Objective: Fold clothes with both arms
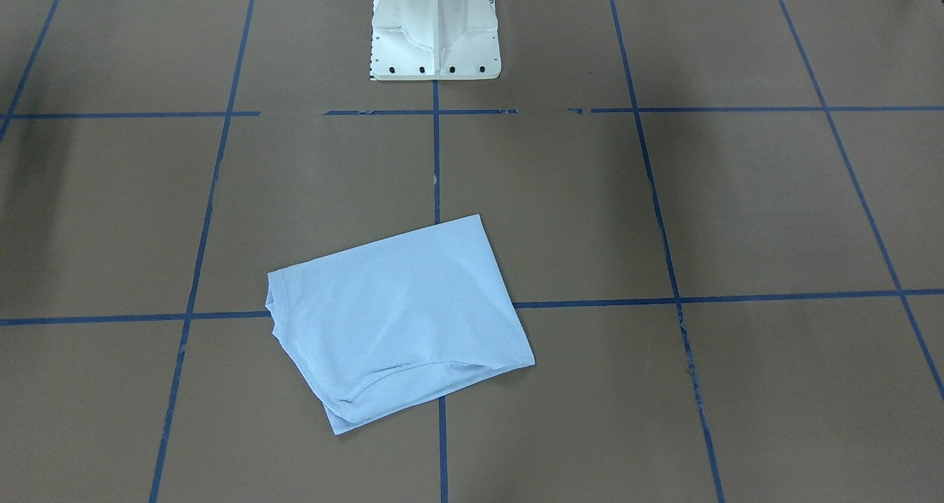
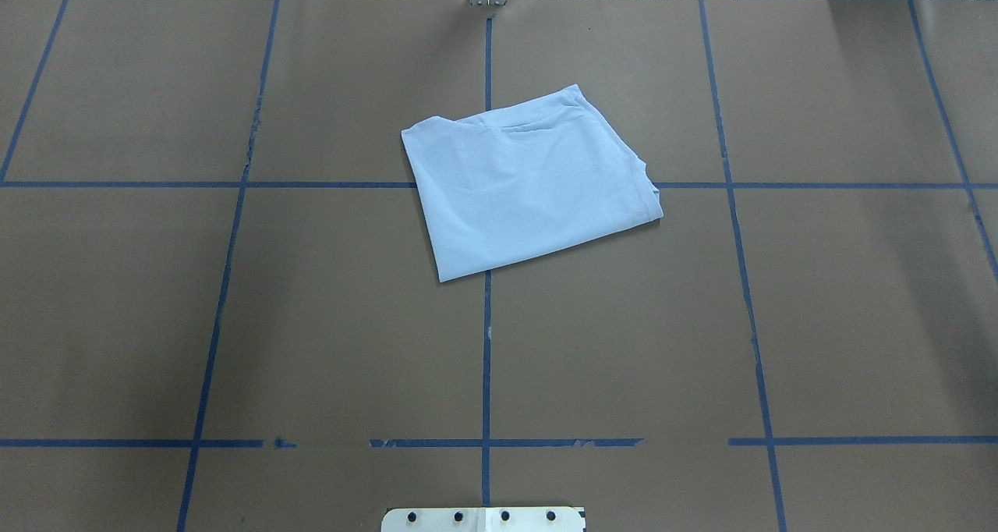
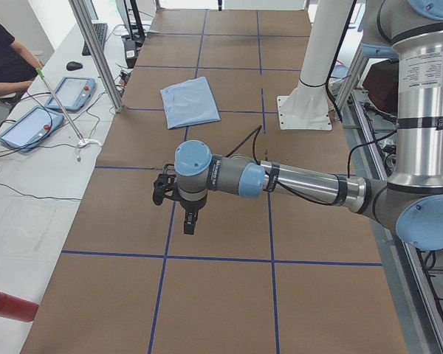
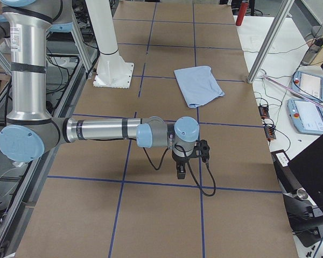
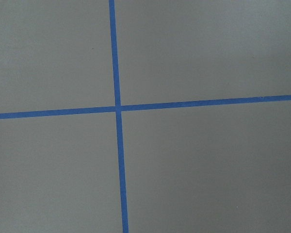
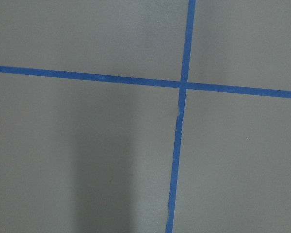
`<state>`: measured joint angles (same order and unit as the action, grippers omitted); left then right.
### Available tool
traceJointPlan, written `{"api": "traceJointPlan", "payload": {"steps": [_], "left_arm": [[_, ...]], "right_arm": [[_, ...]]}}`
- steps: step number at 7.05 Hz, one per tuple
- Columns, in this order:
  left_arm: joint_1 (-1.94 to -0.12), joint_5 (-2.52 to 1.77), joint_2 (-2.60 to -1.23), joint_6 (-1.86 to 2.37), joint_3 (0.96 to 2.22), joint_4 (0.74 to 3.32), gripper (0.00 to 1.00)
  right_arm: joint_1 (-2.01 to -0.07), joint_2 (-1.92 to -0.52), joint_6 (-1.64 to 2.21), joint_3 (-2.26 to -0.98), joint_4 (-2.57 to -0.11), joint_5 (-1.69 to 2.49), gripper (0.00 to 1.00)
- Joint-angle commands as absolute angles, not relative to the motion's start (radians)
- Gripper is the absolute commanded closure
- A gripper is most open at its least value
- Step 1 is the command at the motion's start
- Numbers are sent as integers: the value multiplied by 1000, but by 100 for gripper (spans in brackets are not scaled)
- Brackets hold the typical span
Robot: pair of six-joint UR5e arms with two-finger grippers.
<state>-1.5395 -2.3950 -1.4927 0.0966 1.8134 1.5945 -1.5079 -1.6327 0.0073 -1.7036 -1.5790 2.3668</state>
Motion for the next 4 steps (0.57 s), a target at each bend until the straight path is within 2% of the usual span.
{"api": "traceJointPlan", "payload": {"steps": [1,4], "left_arm": [[-1537,-2395,-1493,97,1801,1597,0],[-1537,-2395,-1496,97,1801,1597,0]], "right_arm": [[-1508,-1629,9,-1698,-1580,2365,0],[-1523,-1631,53,-1698,-1578,2365,0]]}}
